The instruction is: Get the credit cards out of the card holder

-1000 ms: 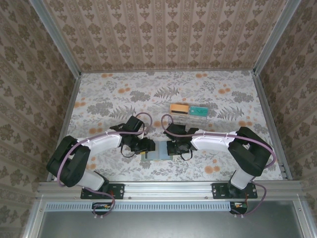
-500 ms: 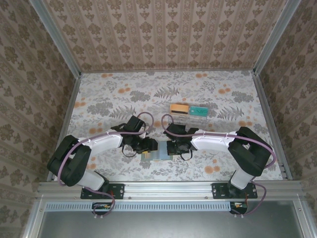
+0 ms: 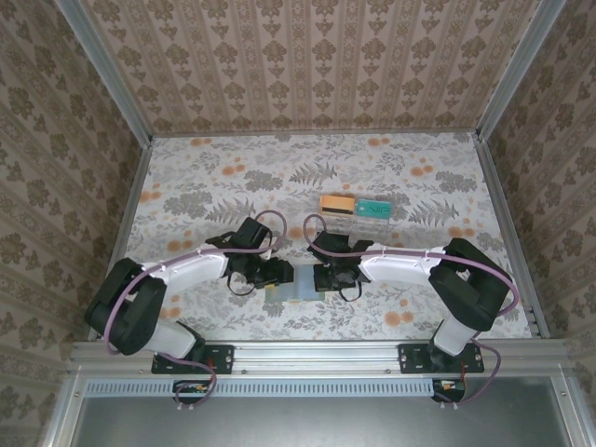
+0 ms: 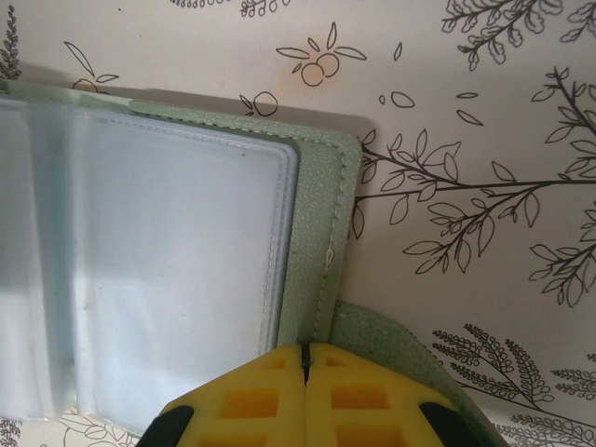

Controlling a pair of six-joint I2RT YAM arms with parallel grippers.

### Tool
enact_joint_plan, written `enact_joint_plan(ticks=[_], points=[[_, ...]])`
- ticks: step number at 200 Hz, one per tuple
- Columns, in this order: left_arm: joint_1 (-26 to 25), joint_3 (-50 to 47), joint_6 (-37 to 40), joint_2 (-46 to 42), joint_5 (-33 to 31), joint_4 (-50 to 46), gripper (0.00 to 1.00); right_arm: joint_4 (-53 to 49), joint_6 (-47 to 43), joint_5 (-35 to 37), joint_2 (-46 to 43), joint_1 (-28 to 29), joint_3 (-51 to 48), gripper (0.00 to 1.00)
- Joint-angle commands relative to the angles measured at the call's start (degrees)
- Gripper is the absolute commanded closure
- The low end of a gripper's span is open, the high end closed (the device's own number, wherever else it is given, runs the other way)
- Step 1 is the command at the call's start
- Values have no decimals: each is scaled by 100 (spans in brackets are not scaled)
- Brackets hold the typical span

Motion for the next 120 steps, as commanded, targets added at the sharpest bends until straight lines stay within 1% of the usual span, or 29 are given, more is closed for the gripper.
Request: enact_joint_plan(ticks=[1,22,85,120], points=[[112,82,51,-236,-306,-360,48,99,89,-183,239,83,39,100],[184,22,42,-178,-304,-380,49,105,90,-190,245,87,46,100],[177,-31,16,96,-162,-255,49,87,96,-181,238,104,42,100],[181,-47,-16,1,-249,-316,50,99,99,-184,245,106,41,100]])
